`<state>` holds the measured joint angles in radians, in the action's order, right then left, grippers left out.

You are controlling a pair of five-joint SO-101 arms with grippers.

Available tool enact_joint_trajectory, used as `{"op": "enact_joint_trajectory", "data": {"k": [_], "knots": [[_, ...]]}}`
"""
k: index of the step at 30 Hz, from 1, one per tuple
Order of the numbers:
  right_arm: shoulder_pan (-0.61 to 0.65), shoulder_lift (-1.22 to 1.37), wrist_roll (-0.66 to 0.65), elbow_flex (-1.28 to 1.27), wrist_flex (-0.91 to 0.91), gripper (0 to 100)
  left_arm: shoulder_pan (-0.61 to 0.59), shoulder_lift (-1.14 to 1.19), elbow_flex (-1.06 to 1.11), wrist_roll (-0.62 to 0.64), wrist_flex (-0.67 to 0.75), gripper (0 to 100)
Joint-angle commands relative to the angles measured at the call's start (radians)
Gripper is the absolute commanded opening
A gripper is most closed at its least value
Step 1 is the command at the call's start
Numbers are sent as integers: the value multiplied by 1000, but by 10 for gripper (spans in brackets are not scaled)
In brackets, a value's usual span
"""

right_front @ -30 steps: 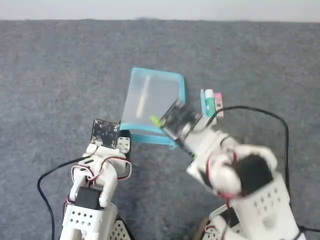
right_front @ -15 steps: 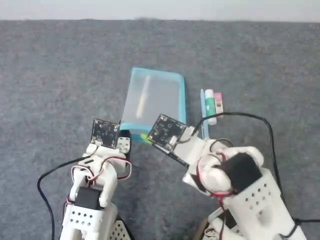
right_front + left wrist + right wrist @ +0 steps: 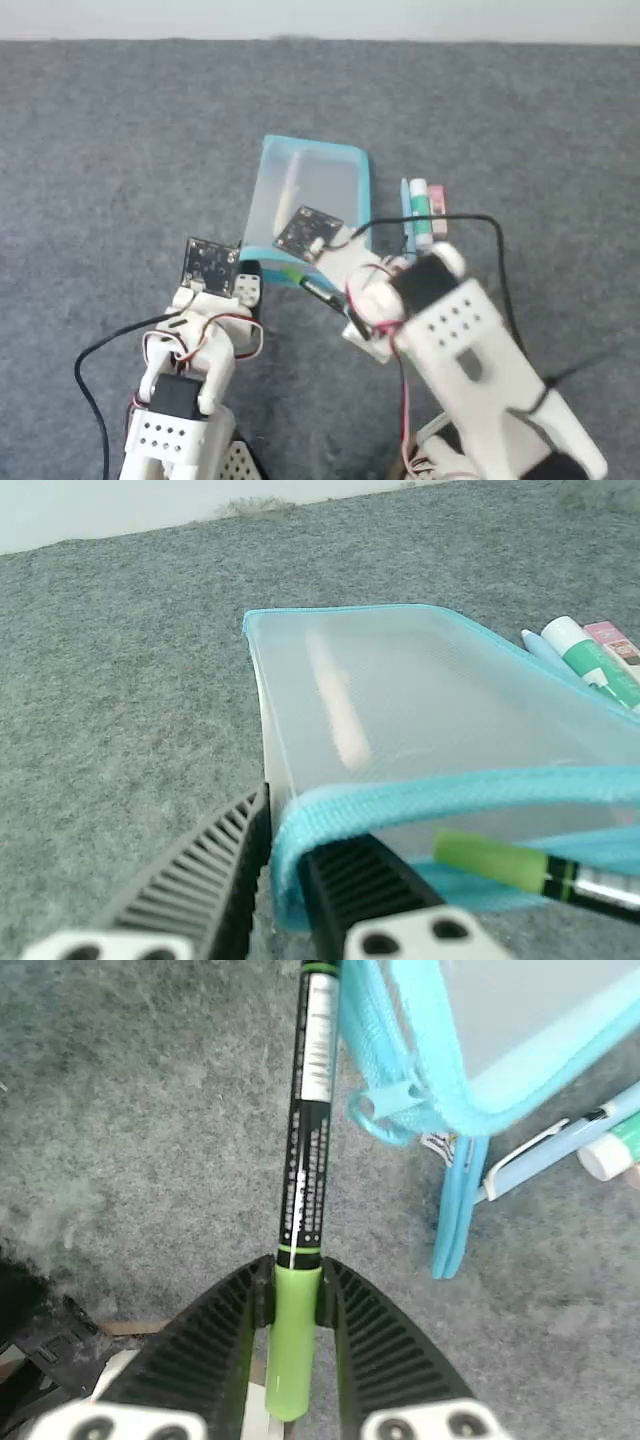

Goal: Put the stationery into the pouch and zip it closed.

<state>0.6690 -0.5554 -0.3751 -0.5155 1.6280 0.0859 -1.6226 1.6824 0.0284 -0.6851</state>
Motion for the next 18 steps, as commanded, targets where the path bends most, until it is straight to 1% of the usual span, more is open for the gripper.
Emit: {"op": "enact_joint_trajectory", "data": {"k": [1, 5, 8, 13, 18], "knots": [[-53, 87, 43, 104, -27, 6, -3, -17, -16, -9, 23, 12], [-166, 213, 104, 264, -27, 6, -2, -17, -16, -9, 23, 12], [-199, 315, 160, 379, -25, 6, -2, -17, -16, -9, 23, 12], [-177, 463, 255, 534, -25, 6, -2, -17, -16, -9, 23, 12], [-116, 576, 270, 664, -16, 6, -2, -17, -16, -9, 25, 12]]}}
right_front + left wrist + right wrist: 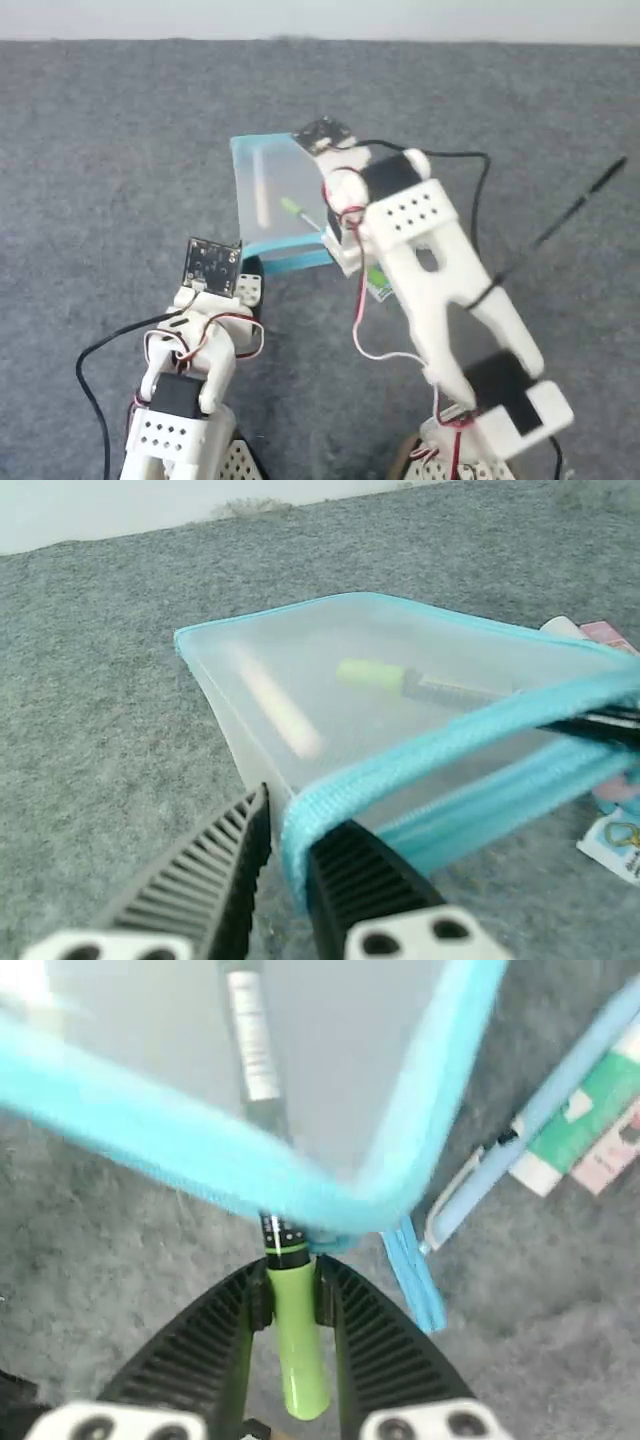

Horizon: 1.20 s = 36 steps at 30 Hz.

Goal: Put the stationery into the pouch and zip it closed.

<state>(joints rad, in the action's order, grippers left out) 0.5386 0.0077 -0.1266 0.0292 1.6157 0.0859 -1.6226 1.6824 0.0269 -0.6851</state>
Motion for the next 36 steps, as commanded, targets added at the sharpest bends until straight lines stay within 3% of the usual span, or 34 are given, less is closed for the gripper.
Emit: {"op": "enact_joint_trajectory", "data": {"k": [1, 8, 15, 21, 25, 30, 36], "knots": [[31, 27, 21, 143, -2, 6, -2, -17, -16, -8, 25, 12], [110, 54, 12, 249, -15, 17, -2, -17, -16, -8, 25, 12], [159, 51, -28, 273, -21, 278, -2, -17, -16, -8, 25, 12], [124, -59, -52, 273, -16, 259, -2, -17, -16, -9, 25, 12], [38, -189, -52, 267, 42, 256, -2, -17, -15, -9, 25, 12], [-174, -225, -52, 249, 139, 258, -8, -17, -15, -9, 25, 12], [-349, -226, -57, -2, -38, 256, -9, -17, -12, -9, 20, 12]]}}
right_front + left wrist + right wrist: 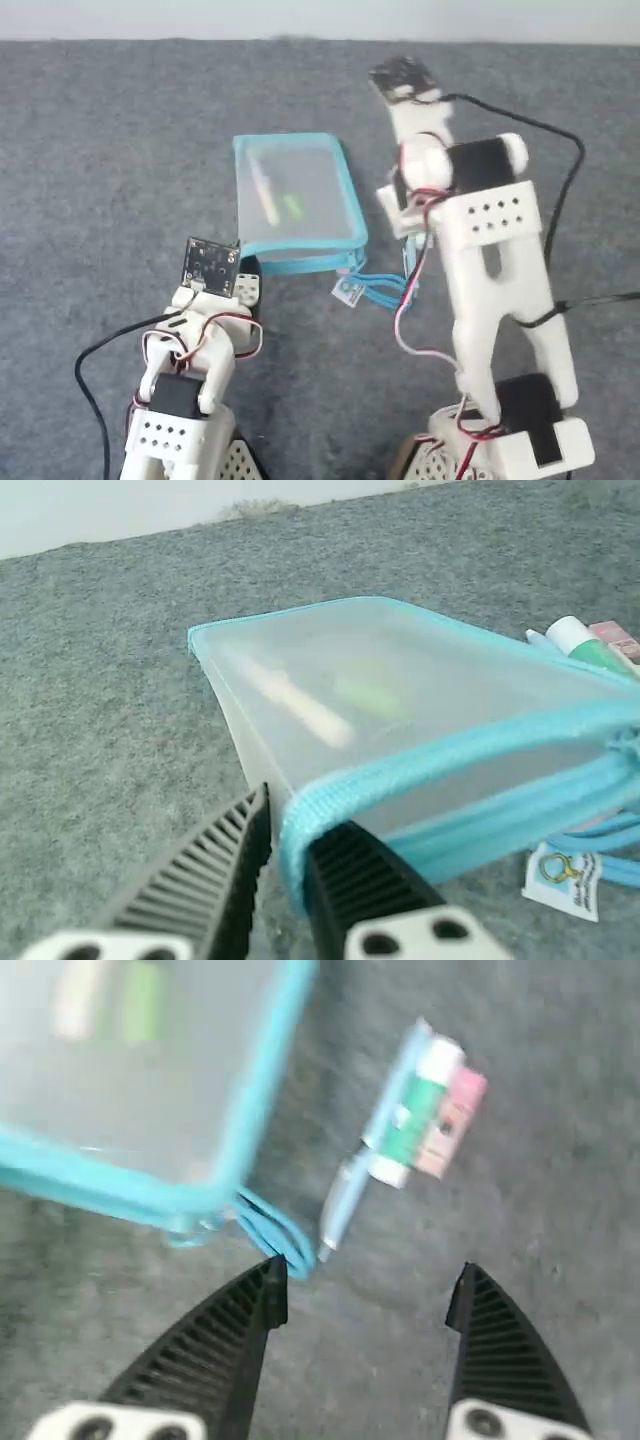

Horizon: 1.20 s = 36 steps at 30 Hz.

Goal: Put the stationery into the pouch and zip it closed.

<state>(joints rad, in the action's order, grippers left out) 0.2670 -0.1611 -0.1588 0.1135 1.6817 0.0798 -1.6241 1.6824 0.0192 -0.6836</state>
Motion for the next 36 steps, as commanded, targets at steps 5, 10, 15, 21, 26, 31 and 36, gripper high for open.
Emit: {"op": "enact_joint_trajectory", "data": {"k": [5, 10, 15, 21, 26, 31, 36], "knots": [[-151, -48, -184, -244, -320, 257, -3, -15, -2, -2, 20, 12], [-154, 51, -201, -262, -429, 259, -3, -15, -2, -2, 21, 12], [-166, 177, -201, -264, -588, 259, -3, -15, -2, -2, 21, 12], [-211, 294, -201, -264, -685, 259, -3, -15, -5, -2, 23, 12], [-237, 361, -201, -264, -727, 259, 3, -15, -7, -2, 23, 12], [-209, 414, -203, -264, -753, 259, -3, -15, -7, -2, 23, 12], [-191, 455, -204, -264, -753, 258, -3, -15, -7, -2, 23, 12]]}}
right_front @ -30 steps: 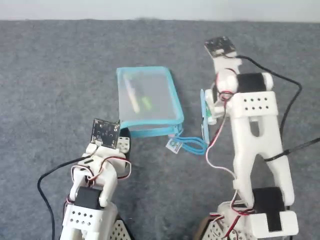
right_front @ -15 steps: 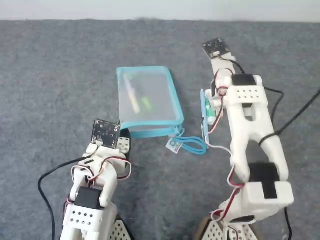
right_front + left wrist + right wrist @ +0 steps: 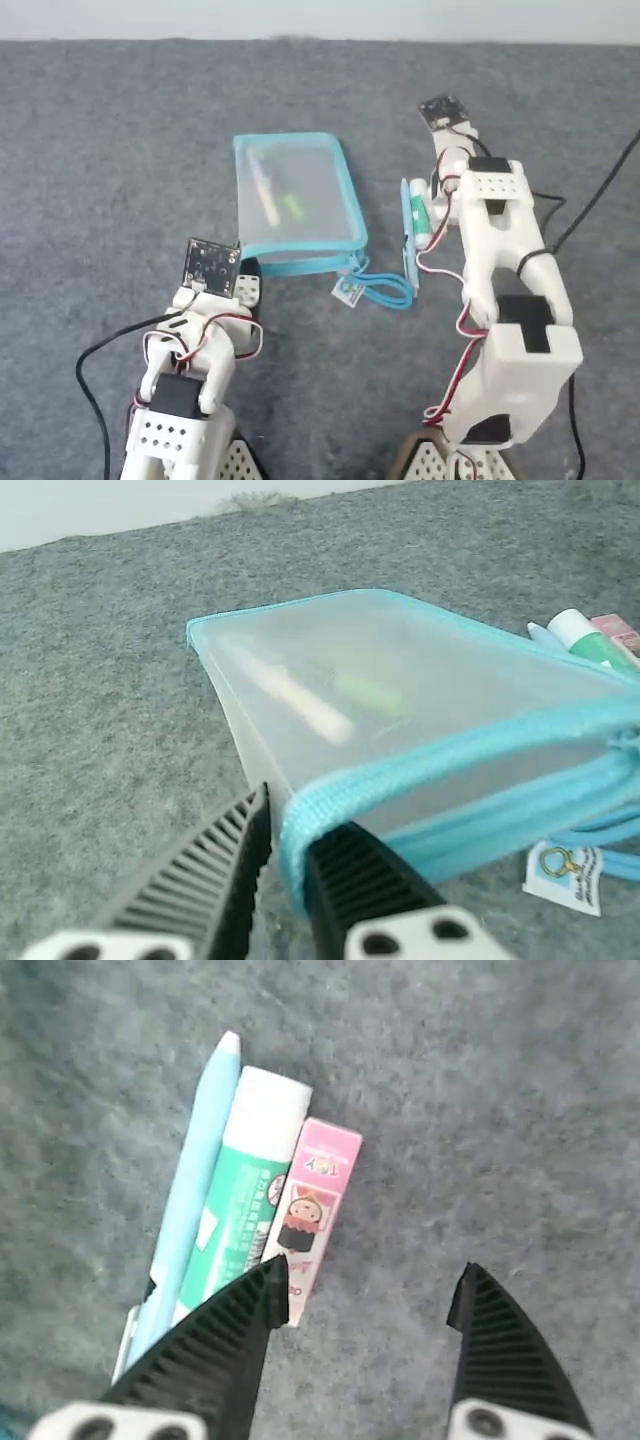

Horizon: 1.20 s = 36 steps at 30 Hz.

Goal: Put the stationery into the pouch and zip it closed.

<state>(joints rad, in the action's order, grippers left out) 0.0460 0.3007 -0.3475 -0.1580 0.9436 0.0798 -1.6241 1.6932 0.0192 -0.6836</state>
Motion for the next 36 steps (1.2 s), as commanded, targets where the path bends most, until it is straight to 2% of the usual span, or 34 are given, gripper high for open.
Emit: {"op": "enact_joint_trajectory", "data": {"k": [1, 13, 22, 25, 31, 36], "knots": [[33, 5, -17, 8, -15, 258, -3, -15, -18, -2, 23, 12], [28, 90, -14, 8, -38, 252, -3, -15, -18, -2, 20, 12], [18, 84, -12, 8, 65, 10, -3, -15, -18, -2, 20, 12], [-10, 77, -11, 11, 102, 10, -3, -15, -18, -2, 21, 12], [-67, -130, 51, 2, 272, 6, -3, -15, -18, -2, 21, 12], [-24, -415, 51, -5, 481, 6, 0, -15, -15, -3, 23, 12]]}}
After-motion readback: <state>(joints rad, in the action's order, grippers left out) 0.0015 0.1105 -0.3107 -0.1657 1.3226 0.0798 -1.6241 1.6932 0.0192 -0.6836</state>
